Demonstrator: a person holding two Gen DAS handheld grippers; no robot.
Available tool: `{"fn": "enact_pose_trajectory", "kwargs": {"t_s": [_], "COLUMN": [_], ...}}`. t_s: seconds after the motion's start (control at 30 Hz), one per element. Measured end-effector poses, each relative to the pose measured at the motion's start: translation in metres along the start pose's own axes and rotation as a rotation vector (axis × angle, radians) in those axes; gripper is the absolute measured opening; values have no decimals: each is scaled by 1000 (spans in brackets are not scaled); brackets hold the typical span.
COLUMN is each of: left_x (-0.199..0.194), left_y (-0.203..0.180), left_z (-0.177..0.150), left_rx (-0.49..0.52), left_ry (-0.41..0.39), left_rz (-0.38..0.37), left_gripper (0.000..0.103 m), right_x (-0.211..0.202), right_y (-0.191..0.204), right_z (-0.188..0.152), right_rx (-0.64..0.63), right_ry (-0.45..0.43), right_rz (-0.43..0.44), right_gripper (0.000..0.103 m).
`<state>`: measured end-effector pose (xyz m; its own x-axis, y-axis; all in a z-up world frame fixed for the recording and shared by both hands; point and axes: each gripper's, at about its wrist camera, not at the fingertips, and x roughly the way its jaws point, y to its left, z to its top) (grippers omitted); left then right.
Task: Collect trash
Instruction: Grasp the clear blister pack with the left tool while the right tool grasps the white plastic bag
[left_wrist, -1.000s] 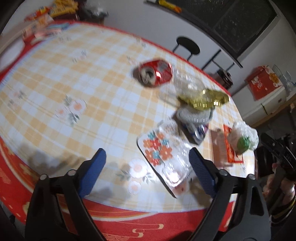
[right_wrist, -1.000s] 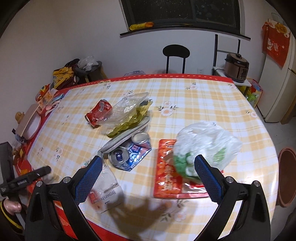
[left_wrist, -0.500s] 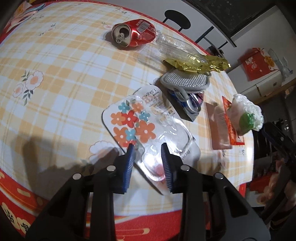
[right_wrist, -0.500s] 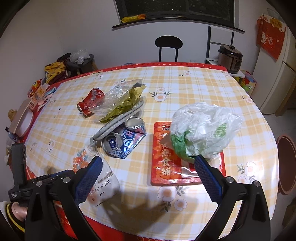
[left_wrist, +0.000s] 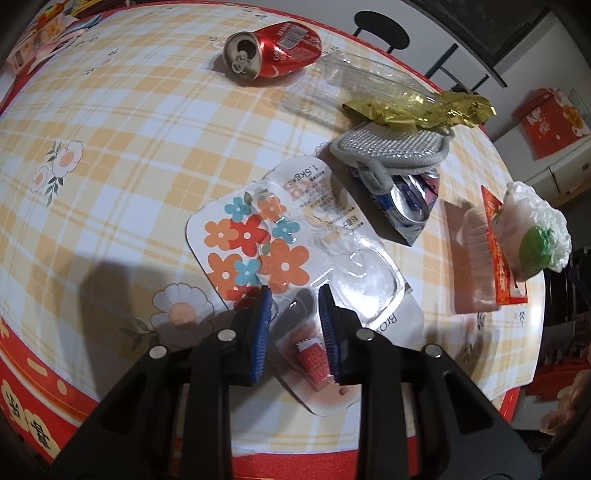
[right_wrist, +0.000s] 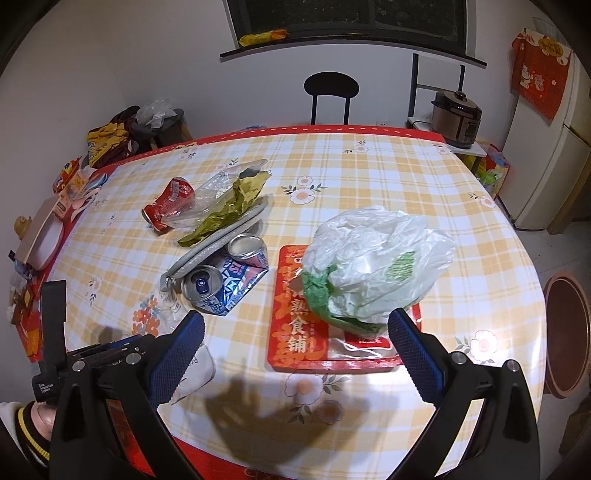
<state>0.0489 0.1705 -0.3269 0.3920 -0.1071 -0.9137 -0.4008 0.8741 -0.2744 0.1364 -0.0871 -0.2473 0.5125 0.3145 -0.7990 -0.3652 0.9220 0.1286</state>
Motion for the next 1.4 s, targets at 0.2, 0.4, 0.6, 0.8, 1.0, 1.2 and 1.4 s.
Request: {"fn": "enact_pose_trajectory", "kwargs": {"t_s": [0.2,0.4,0.6,0.8,1.0,1.2,1.4], "left_x": [2,2,0,-3,-10,-11,-10], "left_y": [0,1,0,10,25,32,33], "left_z": [1,1,-3,-3,-7,-11,-13], "left_rx": [-22,-27,10,11,14,5,9], "left_ry": [-11,-25,-52,-60,-64,-63,-64], "left_rz": [23,31,37,13,14,-4,-11], "left_gripper": [29,30,28,20,15,15,16], "right_x": [-9,-8,-9,-1,21,46,58], "right_y": [-13,-20,-28,-34,-48,-56,-53], "right_z": [4,6,12,20,27,25,17], "right_rx": [-7,-11,-25,-58,-9,62,84], "right_ry": [-19,-17,-23,-18,3,35,65], "right_rz": [-25,-41,-87,-137,-151,-113,-77], "right_gripper": [98,98,98,98,98,98,81]}}
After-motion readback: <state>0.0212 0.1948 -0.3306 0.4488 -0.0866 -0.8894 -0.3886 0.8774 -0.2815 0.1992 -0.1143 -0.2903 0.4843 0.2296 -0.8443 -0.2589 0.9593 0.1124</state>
